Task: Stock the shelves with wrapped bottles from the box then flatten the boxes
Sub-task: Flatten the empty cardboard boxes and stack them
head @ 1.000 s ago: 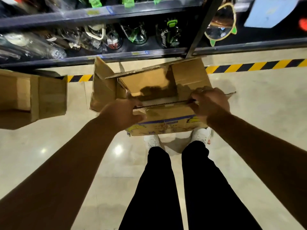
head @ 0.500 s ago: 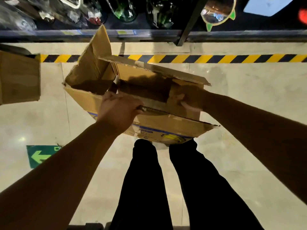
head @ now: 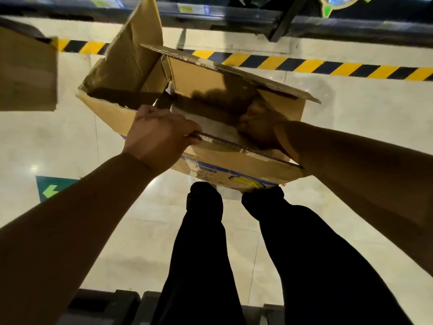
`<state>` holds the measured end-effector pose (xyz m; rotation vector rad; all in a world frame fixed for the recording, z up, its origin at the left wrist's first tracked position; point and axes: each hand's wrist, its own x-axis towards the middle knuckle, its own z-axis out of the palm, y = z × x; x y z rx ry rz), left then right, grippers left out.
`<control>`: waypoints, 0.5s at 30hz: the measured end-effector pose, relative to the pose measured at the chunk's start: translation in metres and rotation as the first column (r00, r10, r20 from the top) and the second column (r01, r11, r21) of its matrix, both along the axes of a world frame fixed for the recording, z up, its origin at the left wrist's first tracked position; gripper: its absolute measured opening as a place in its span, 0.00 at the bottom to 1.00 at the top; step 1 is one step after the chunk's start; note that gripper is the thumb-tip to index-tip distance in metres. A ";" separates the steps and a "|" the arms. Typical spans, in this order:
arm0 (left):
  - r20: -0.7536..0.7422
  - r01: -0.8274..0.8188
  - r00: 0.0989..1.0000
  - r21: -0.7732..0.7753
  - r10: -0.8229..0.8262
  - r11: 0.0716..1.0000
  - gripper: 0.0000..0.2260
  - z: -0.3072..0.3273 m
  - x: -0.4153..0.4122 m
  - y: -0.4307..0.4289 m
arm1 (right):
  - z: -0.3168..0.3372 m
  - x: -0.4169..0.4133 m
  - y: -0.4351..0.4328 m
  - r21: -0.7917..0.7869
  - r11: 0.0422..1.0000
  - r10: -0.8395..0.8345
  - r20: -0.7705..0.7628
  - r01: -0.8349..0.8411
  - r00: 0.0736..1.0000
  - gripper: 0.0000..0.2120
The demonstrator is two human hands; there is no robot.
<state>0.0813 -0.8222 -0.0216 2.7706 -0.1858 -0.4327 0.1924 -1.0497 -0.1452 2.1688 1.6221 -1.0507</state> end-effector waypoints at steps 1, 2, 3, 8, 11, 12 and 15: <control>0.003 -0.002 1.000 -0.004 0.002 1.000 0.08 0.000 0.001 -0.001 | 0.005 0.003 -0.005 0.011 1.000 -0.025 0.009 0.025 1.000 0.22; 0.000 -0.005 1.000 -0.010 0.005 1.000 0.09 0.002 0.002 -0.003 | 0.011 0.006 -0.010 0.021 0.999 -0.050 0.023 0.050 0.998 0.22; -0.007 -0.005 1.000 -0.019 0.005 1.000 0.09 0.004 0.004 -0.005 | 0.017 0.010 -0.014 0.038 0.996 -0.079 0.036 0.077 0.996 0.22; -0.052 0.005 0.999 -0.037 -0.007 0.999 0.04 0.012 0.014 -0.015 | 0.066 0.023 -0.033 0.205 0.949 -0.257 0.066 0.239 0.964 0.17; -0.046 -0.039 0.998 -0.002 0.038 0.999 0.06 0.015 0.014 -0.002 | 0.090 0.041 -0.056 0.275 0.836 -0.506 0.048 0.476 0.861 0.11; -0.036 -0.055 0.998 0.007 0.055 0.998 0.08 0.018 0.015 0.002 | 0.094 0.046 -0.066 0.292 0.791 -0.569 0.032 0.537 0.821 0.10; -0.045 -0.092 0.995 0.046 0.094 0.995 0.07 0.023 0.025 0.001 | 0.094 0.053 -0.092 0.365 0.715 -0.651 0.035 0.596 0.759 0.10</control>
